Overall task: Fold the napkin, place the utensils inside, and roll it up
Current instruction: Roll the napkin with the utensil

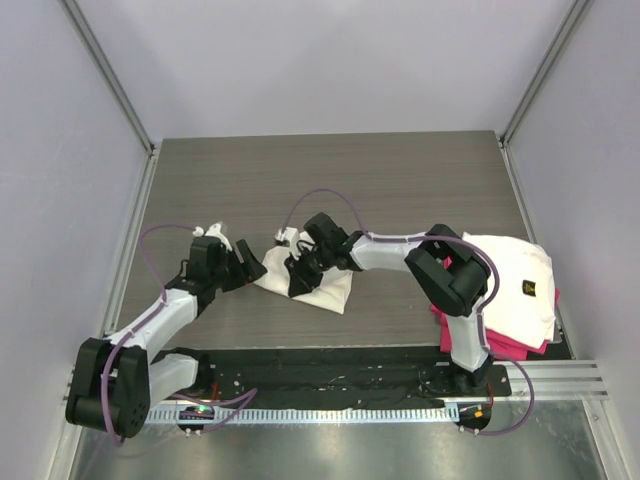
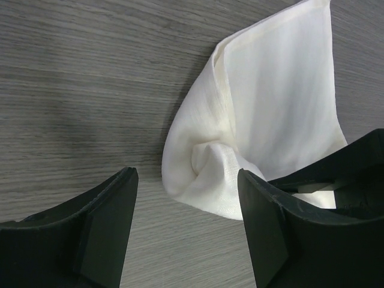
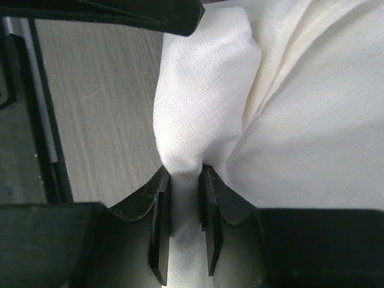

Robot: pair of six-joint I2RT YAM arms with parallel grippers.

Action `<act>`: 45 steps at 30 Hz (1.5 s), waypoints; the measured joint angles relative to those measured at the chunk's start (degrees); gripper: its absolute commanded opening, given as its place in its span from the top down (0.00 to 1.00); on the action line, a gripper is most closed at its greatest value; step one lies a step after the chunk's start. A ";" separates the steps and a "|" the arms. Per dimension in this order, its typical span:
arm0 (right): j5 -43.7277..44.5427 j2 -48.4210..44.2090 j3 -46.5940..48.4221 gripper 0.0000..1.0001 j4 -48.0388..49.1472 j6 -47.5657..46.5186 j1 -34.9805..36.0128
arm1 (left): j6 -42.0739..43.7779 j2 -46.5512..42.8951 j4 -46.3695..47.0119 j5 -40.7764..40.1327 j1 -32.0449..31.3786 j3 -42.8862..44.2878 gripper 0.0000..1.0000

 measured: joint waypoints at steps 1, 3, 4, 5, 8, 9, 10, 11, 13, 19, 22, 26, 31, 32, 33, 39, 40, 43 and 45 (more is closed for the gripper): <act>-1.31 0.24 0.02 0.81 -0.04 0.31 -0.35 | -0.31 -0.20 0.02 0.00 0.00 -0.13 0.28; -4.83 0.87 0.02 0.81 -0.39 1.36 -1.27 | -0.72 -0.44 0.44 0.02 0.00 -0.57 0.28; -6.62 1.22 0.07 0.81 -0.63 1.81 -1.77 | -0.92 -0.46 0.61 0.07 0.00 -0.87 0.28; -7.96 1.51 0.07 0.81 -0.81 2.23 -2.10 | -1.16 -0.48 0.90 0.11 0.00 -1.31 0.28; -12.72 3.04 0.74 0.81 -2.14 3.39 -3.28 | -2.29 -0.46 1.86 0.70 0.00 -2.99 0.28; -13.92 3.63 1.18 0.81 -2.62 3.72 -3.58 | -2.71 -0.46 2.47 1.11 0.00 -3.65 0.28; -15.15 4.31 1.81 0.81 -3.26 4.04 -3.87 | -3.08 -0.39 2.95 1.42 0.00 -4.11 0.28; -15.96 4.83 2.27 0.81 -3.74 4.17 -4.04 | -3.74 -0.24 3.87 2.03 0.00 -4.61 0.28; -17.70 5.95 3.37 0.81 -4.76 4.52 -4.37 | -4.90 0.55 6.16 3.45 0.00 -5.18 0.29; -21.14 8.24 5.44 0.81 -6.73 5.57 -4.94 | -7.26 4.81 12.55 7.76 0.00 -5.66 0.44; -22.27 9.07 6.19 0.81 -7.41 5.97 -5.25 | -8.11 6.51 14.29 9.18 0.02 -6.05 0.59; -22.53 9.38 6.75 0.78 -8.22 6.21 -5.44 | -8.48 7.28 14.40 9.46 0.04 -6.58 0.80; -21.24 9.07 7.10 0.66 -9.16 7.28 -5.44 | -8.15 7.41 13.60 9.53 0.07 -6.25 0.97; -20.50 8.76 7.15 0.63 -9.57 7.48 -5.44 | -8.04 7.52 13.09 9.60 0.07 -5.88 1.00; -19.65 8.28 7.15 0.60 -10.01 7.67 -5.42 | -7.96 7.72 12.70 9.70 0.07 -5.55 1.00; -8.85 1.38 5.73 0.30 -13.44 7.56 -4.48 | -6.69 8.83 8.70 10.27 0.02 -3.08 1.00; -6.23 -0.57 5.11 0.29 -13.86 7.37 -4.13 | -6.62 9.09 8.15 10.36 0.02 -2.67 1.00; 3.39 -7.32 2.82 0.26 -13.44 5.90 -2.14 | -6.54 10.36 5.44 10.47 0.00 -0.72 1.00; 9.92 -11.56 0.55 0.26 -11.45 4.55 0.81 | -6.56 11.04 3.72 10.54 0.02 0.44 1.00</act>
